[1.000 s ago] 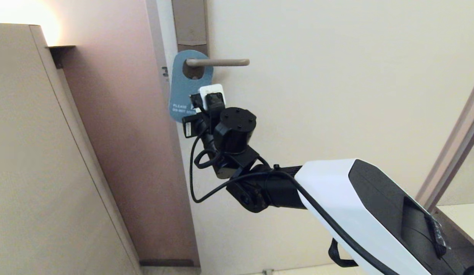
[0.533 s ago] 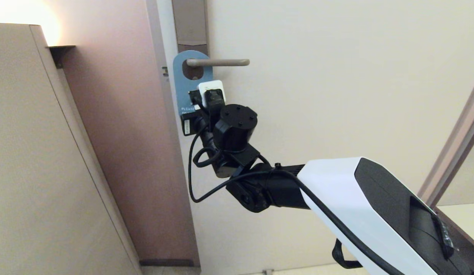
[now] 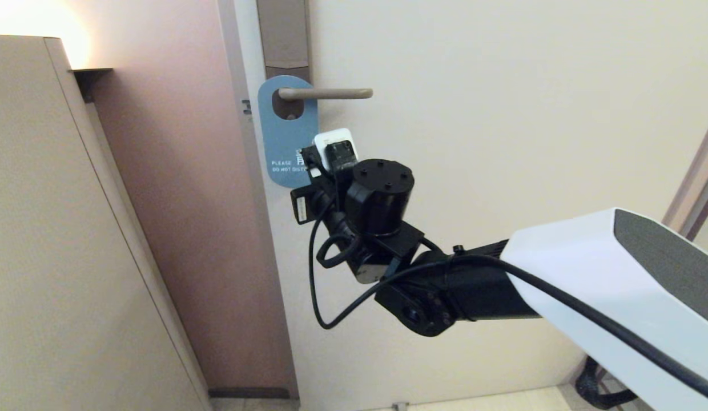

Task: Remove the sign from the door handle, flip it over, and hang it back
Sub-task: Hang the sign back with the other side facing out, then take down the sign

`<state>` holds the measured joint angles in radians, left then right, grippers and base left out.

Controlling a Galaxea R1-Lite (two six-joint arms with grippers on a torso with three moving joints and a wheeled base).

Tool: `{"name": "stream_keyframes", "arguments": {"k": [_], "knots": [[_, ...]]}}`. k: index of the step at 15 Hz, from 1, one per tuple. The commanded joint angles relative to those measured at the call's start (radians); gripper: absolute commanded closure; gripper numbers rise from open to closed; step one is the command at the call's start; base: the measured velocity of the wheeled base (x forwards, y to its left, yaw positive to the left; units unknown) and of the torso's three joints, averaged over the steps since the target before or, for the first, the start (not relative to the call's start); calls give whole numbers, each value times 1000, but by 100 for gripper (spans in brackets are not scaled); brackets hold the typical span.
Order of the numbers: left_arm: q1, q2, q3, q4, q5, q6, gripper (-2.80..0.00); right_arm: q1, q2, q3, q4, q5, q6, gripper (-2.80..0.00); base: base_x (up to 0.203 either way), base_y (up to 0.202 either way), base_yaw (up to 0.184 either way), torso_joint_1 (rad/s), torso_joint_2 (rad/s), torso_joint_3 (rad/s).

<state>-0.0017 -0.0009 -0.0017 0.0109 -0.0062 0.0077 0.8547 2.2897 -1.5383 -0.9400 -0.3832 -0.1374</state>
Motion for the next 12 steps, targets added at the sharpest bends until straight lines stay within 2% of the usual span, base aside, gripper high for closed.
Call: {"name": "stream_keyframes", "arguments": {"k": [1, 3, 6, 12], "knots": [[0, 1, 0, 0, 0, 0, 0, -6, -137, 152, -7, -3, 0, 0, 0, 0, 0, 0, 0, 0], [0, 1, 0, 0, 0, 0, 0, -34, -240, 292, -12, -3, 1, 0, 0, 0, 0, 0, 0, 0], [0, 1, 0, 0, 0, 0, 0, -134, -330, 460, -107, -4, -19, 0, 0, 0, 0, 0, 0, 0], [0, 1, 0, 0, 0, 0, 0, -293, -509, 790, -208, 8, -24, 0, 0, 0, 0, 0, 0, 0]]}}
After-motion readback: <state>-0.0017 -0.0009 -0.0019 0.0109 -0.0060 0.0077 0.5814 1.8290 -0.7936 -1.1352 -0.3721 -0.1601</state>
